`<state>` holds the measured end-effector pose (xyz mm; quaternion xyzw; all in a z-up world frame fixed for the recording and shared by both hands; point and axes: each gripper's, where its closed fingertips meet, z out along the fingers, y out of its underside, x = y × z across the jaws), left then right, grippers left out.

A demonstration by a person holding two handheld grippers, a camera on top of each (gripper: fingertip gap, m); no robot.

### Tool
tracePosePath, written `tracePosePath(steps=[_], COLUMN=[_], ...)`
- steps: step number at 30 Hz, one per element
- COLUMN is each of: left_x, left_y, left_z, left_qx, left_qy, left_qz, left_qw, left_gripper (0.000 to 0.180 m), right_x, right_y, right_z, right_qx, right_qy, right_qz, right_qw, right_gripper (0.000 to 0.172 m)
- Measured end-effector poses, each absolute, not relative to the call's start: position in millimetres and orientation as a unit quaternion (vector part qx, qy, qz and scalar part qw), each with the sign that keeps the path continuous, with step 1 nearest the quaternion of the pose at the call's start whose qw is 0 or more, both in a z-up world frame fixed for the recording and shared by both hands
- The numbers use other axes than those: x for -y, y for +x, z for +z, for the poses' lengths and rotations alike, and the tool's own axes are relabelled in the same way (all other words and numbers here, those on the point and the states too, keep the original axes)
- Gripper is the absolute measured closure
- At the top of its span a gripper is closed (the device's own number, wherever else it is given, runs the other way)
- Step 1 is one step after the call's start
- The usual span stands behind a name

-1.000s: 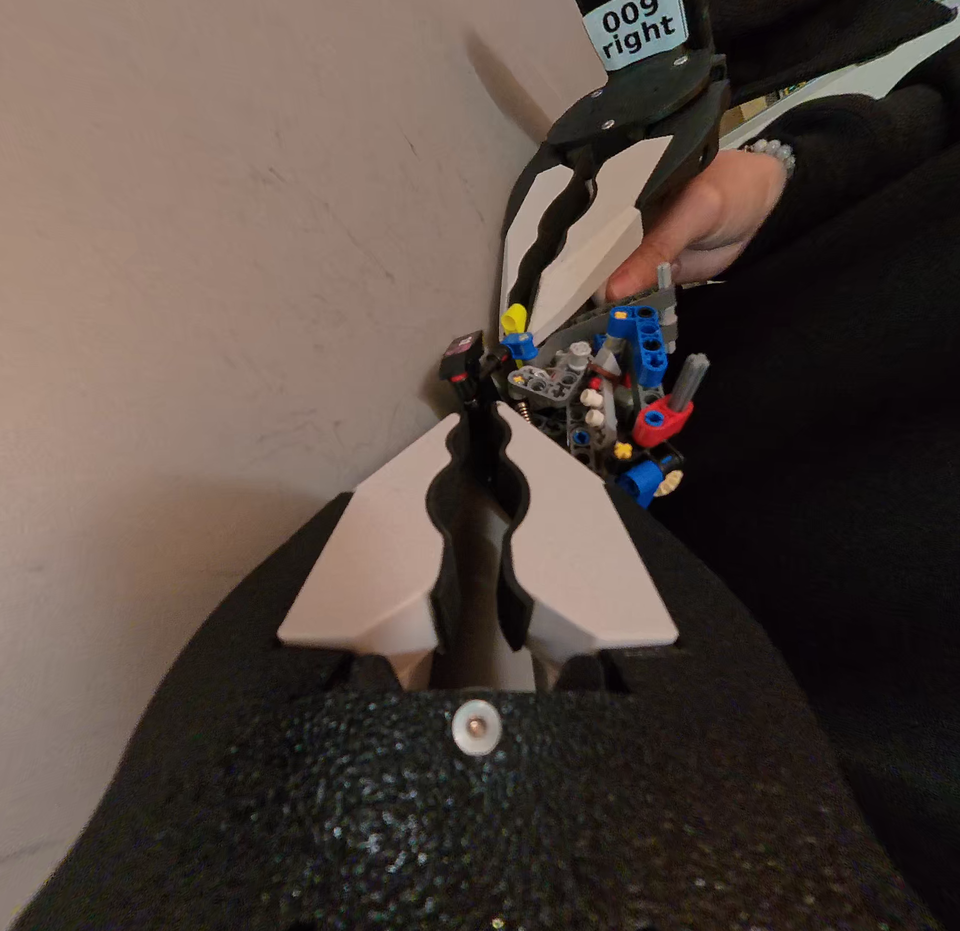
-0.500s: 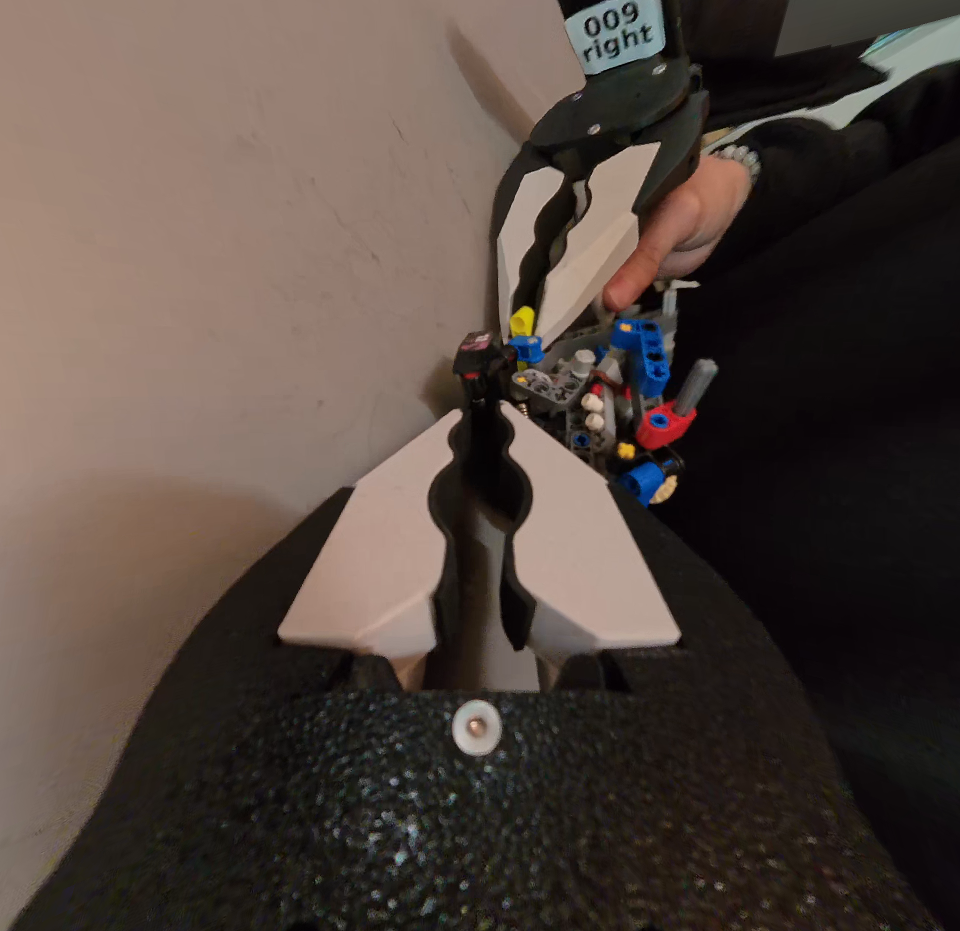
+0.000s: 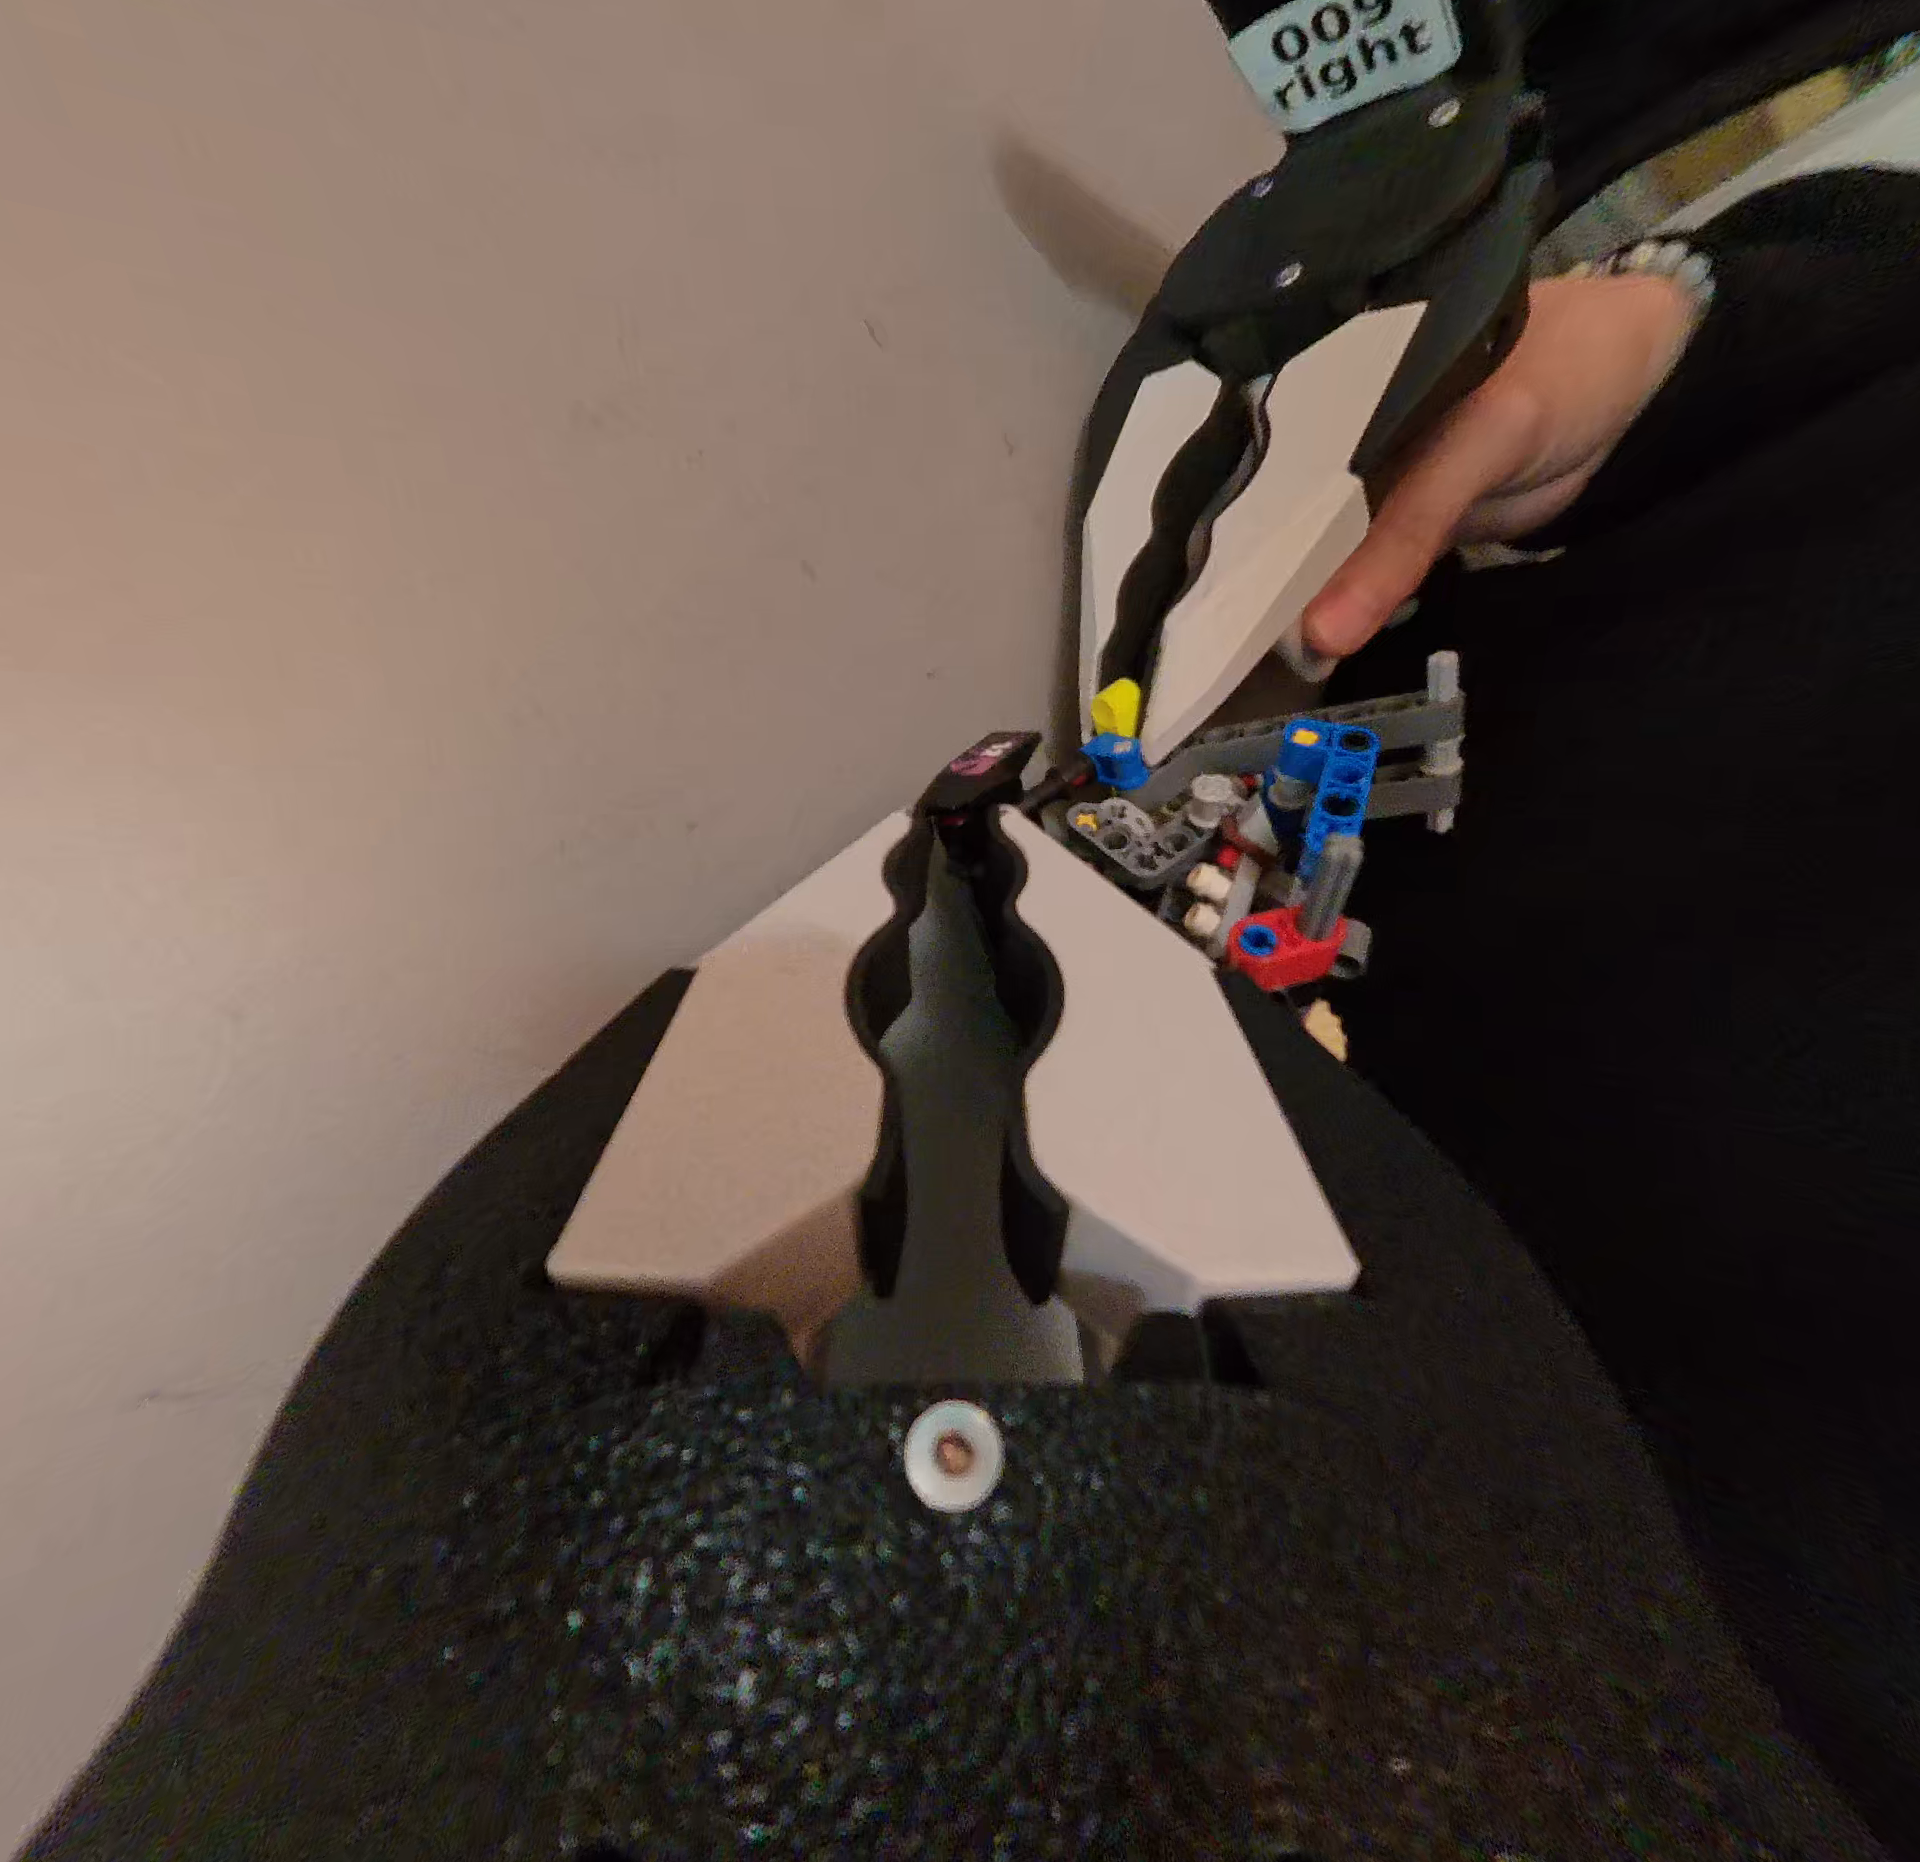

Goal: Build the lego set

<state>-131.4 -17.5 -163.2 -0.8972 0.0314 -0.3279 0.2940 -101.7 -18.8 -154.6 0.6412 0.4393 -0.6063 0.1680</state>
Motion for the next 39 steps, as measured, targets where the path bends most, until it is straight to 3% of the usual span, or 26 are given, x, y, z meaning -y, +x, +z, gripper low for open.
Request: tracePosePath(steps=[13, 20, 39], left_x=[19, 27, 33], left_y=[-135, -123, -112], left_z=[-164, -168, -161], left_qx=[-0.037, -0.047, -0.027], left_qy=[-0.926, -0.916, -0.895], left_qz=[-0.291, -0.350, -0.384], left_qw=[0.239, 0.192, 0.227], left_gripper=[0.167, 0.168, 0.171], right_x=[15, 19, 26], right_y=[-103, -101, -92], right_z=[-152, -151, -151], right_qx=[-0.441, -0.451, -0.459], right_qy=[0.641, 0.633, 0.624], right_qz=[-0.614, -0.613, -0.612], right_qw=[0.138, 0.146, 0.157], right_gripper=[0.167, 0.166, 0.166])
